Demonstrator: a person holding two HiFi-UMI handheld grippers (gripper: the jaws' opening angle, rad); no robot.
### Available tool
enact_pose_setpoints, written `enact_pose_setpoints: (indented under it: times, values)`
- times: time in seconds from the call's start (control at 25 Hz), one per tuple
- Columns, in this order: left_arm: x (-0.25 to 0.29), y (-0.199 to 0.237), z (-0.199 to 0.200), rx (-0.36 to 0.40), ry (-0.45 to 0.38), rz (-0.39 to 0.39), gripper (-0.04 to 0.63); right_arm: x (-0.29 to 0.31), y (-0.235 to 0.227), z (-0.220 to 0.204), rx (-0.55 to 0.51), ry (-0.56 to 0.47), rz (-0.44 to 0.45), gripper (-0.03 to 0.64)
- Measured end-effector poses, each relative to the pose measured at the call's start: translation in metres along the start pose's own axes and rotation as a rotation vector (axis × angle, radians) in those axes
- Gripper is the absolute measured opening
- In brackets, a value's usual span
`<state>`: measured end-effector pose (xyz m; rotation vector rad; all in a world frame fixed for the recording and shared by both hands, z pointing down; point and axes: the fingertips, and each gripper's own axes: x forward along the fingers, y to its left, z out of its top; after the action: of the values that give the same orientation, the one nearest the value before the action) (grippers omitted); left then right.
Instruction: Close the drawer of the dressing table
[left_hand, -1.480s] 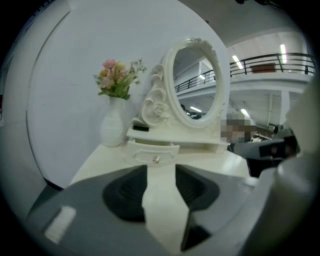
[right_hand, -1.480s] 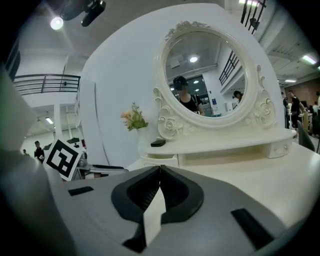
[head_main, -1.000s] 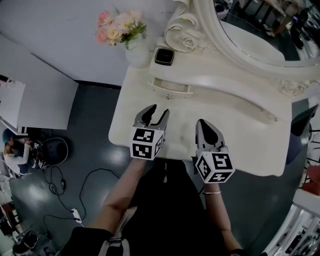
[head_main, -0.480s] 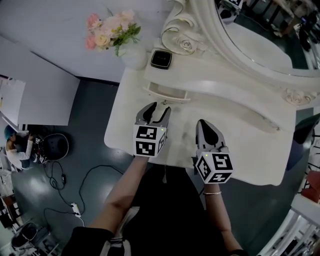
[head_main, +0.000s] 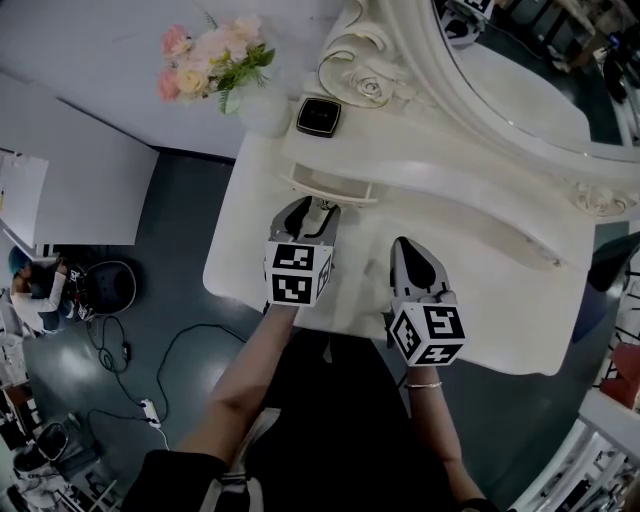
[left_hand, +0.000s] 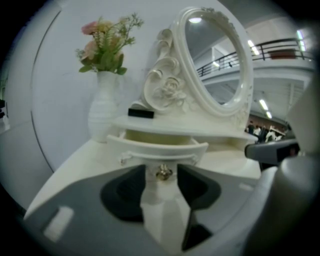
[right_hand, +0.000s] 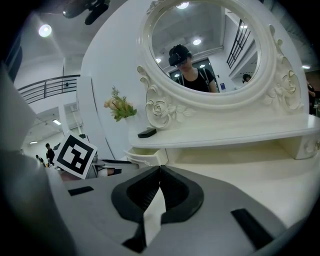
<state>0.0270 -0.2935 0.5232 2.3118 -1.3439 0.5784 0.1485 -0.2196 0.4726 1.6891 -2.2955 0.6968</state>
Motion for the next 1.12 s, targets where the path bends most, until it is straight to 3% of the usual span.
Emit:
enact_pose_setpoints:
  times: [1.12]
  values:
    - [0.027, 0.005, 0.019, -0.022, -0.014, 0.042, 0.206, 0.009, -0.015, 0.004, 0.011, 0.014, -0.008, 0.005]
